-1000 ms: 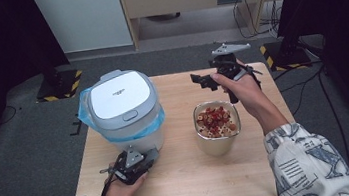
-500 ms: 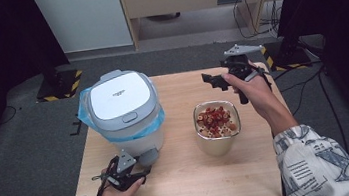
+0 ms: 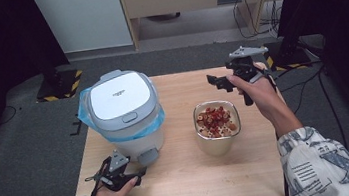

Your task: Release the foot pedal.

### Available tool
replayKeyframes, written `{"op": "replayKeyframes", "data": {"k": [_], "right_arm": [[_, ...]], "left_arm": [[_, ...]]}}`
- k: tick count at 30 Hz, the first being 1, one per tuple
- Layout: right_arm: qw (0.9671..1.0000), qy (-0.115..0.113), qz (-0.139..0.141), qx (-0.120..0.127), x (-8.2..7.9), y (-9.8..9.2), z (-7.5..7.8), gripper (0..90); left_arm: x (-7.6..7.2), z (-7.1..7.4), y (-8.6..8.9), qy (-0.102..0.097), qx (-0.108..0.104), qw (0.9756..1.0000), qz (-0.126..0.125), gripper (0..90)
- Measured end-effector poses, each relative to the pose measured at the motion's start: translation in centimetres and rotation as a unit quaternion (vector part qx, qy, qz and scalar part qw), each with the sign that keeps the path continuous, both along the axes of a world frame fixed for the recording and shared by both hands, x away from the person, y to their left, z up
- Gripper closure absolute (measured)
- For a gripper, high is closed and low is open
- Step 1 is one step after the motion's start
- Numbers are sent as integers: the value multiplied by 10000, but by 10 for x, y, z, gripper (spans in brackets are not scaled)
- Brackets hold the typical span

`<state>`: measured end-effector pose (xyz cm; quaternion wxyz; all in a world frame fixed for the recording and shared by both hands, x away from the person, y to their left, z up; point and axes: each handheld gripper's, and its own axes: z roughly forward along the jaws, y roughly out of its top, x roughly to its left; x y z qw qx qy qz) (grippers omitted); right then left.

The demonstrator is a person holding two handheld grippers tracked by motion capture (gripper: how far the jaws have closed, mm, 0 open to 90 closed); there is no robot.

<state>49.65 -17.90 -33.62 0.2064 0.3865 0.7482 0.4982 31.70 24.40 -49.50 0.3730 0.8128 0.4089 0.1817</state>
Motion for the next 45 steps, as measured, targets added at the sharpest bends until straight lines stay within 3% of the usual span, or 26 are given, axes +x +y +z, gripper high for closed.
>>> {"op": "replayKeyframes", "data": {"k": [10,26,37,45], "right_arm": [[9998,-8,-190,-30,-4,-21,-5,75],[9979,-78,-647,-6,-19,-73,-26,85],[9960,83,-870,-187,-38,-102,-64,90],[9939,407,-984,-277,-47,-113,-103,95]], "left_arm": [[0,-2,10,-72,41,9998,206,135],[2,-4,28,-111,26,9986,515,107],[4,-7,39,-164,107,9968,781,104],[6,-10,46,-54,52,9960,892,105]]}}
